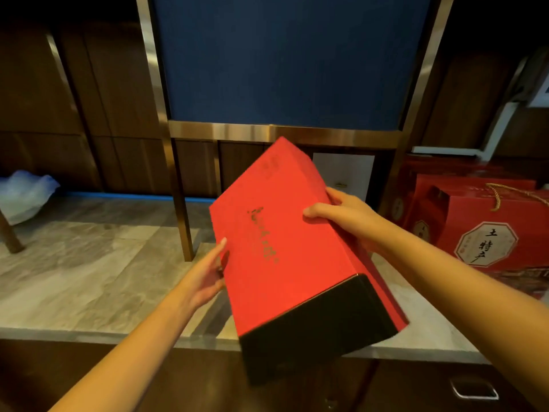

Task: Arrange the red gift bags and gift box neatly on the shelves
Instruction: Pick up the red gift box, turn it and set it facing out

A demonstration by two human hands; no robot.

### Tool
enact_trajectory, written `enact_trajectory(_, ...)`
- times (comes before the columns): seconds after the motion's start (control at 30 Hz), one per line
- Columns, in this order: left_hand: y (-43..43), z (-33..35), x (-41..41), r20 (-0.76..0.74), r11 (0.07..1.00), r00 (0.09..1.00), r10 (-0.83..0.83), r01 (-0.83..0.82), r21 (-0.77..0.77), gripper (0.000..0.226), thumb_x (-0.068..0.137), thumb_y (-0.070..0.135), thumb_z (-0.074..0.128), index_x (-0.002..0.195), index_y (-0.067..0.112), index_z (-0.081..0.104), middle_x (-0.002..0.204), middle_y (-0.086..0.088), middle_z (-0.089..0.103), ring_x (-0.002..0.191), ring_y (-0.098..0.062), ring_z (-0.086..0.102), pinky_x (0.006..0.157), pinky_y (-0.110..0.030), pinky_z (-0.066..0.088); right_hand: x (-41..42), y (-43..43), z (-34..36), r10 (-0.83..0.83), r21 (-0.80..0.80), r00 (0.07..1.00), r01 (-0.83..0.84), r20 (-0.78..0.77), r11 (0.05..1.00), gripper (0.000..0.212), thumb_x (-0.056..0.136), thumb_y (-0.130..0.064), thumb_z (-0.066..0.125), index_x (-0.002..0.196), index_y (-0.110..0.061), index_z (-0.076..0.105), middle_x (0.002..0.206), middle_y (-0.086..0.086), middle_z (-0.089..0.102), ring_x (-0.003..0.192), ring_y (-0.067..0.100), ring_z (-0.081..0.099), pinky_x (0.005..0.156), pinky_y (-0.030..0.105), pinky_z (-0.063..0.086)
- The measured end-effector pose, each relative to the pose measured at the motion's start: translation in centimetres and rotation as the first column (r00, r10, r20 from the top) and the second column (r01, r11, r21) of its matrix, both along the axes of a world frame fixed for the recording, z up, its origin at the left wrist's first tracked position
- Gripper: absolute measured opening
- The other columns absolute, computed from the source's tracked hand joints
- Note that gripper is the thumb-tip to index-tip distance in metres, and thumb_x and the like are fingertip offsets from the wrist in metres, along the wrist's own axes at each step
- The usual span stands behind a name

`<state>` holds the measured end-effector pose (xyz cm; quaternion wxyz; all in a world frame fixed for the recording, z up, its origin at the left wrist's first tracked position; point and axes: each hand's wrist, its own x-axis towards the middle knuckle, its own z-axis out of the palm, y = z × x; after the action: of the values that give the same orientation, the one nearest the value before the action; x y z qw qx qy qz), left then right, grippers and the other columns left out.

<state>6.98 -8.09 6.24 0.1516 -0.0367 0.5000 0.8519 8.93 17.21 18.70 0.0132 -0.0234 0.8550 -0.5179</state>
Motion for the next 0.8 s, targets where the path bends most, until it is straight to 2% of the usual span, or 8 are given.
enact_trajectory(0.07, -0.7, 1.1, -1.2, -0.154, 0.981, 0.984, 0.089, -0.113, -0.154, 0.049, 0.090, 0.025, 0.056, 0.137, 0.018, 0.046, 0.097, 0.003, 0.071, 0.073, 0.000, 0.069, 0.072, -0.022, 0.054, -0.7, -0.7, 1.3, 0.040, 0.114, 0.998, -0.034, -0.051, 0.993, 0.087, 0.053, -0.050, 0.076, 0.133, -0.030, 0.047, 0.113, -0.003, 0.067, 0.090, 0.015, 0.068, 0.078, 0.030, 0.056)
enact_trajectory(0.13, -2.4, 2.2, -2.6, -0.294, 0.901, 0.944, 0.151, -0.254, -0.353, 0.081, 0.086, 0.023, 0.062, 0.152, 0.022, 0.014, 0.136, -0.005, 0.054, 0.113, -0.006, 0.058, 0.097, -0.032, 0.043, -0.6, -1.3, 2.6, 0.101, 0.192, 0.991, -0.082, -0.091, 0.978, 0.063, 0.063, -0.042, 0.075, 0.121, -0.035, 0.051, 0.105, -0.007, 0.065, 0.090, 0.013, 0.065, 0.080, 0.028, 0.053)
enact_trajectory(0.2, -3.9, 3.7, -3.7, -0.385, 0.794, 0.918, 0.095, -0.303, -0.528, 0.110, 0.069, 0.042, 0.076, 0.152, 0.026, 0.006, 0.155, -0.005, 0.029, 0.132, -0.008, 0.036, 0.107, -0.032, 0.032, -0.7, -1.6, 3.5, 0.168, 0.257, 0.980, -0.135, -0.109, 0.957, 0.073, 0.070, -0.036, 0.074, 0.136, -0.034, 0.042, 0.108, -0.007, 0.061, 0.090, 0.011, 0.061, 0.077, 0.023, 0.049)
enact_trajectory(0.27, -5.1, 5.4, -4.2, -0.440, 0.730, 0.897, -0.053, -0.266, -0.630, 0.125, 0.052, 0.055, 0.081, 0.151, 0.031, 0.009, 0.156, 0.000, 0.026, 0.138, -0.011, 0.033, 0.112, -0.036, 0.031, -1.0, -1.5, 3.8, 0.210, 0.326, 0.972, -0.166, -0.103, 0.931, 0.082, 0.071, -0.035, 0.074, 0.142, -0.032, 0.034, 0.117, -0.006, 0.059, 0.095, 0.011, 0.060, 0.076, 0.021, 0.047)
enact_trajectory(0.4, -6.1, 8.9, -3.9, -0.392, 0.724, 0.853, -0.344, -0.025, -0.689, 0.112, 0.034, 0.060, 0.085, 0.134, 0.036, 0.039, 0.126, 0.008, 0.061, 0.104, 0.000, 0.065, 0.086, -0.022, 0.053, -1.5, -1.5, 3.8, 0.353, 0.395, 0.935, -0.315, -0.027, 0.863, 0.090, 0.070, -0.030, 0.077, 0.145, -0.036, 0.027, 0.132, -0.006, 0.052, 0.111, 0.013, 0.057, 0.088, 0.025, 0.047)
enact_trajectory(0.5, -6.1, 10.0, -3.0, -0.305, 0.758, 0.842, -0.446, 0.174, -0.628, 0.097, 0.027, 0.057, 0.087, 0.112, 0.025, 0.054, 0.098, 0.007, 0.076, 0.088, -0.006, 0.072, 0.070, -0.020, 0.056, -1.8, -1.3, 3.6, 0.439, 0.390, 0.898, -0.412, 0.022, 0.823, 0.088, 0.072, -0.025, 0.076, 0.144, -0.039, 0.027, 0.132, -0.010, 0.047, 0.113, 0.011, 0.054, 0.089, 0.025, 0.048)
enact_trajectory(0.67, -4.6, 7.8, -2.1, -0.392, 0.898, 0.880, -0.269, 0.081, -0.433, 0.097, 0.020, 0.052, 0.089, 0.106, 0.019, 0.057, 0.083, 0.004, 0.077, 0.073, -0.011, 0.073, 0.061, -0.025, 0.057, -2.1, -0.2, 2.9, 0.477, 0.357, 0.877, -0.466, 0.061, 0.810, 0.088, 0.069, -0.028, 0.075, 0.143, -0.041, 0.028, 0.136, -0.011, 0.046, 0.115, 0.007, 0.053, 0.089, 0.023, 0.048)
enact_trajectory(0.8, -3.8, 7.5, -2.1, -0.476, 0.945, 0.858, -0.193, 0.032, -0.325, 0.092, 0.027, 0.046, 0.089, 0.108, 0.015, 0.058, 0.088, -0.001, 0.076, 0.077, -0.016, 0.073, 0.065, -0.029, 0.058, -2.4, 0.4, 3.7, 0.484, 0.394, 0.873, -0.465, 0.059, 0.793, 0.088, 0.070, -0.031, 0.074, 0.141, -0.047, 0.026, 0.141, -0.012, 0.042, 0.120, 0.011, 0.051, 0.096, 0.030, 0.049)
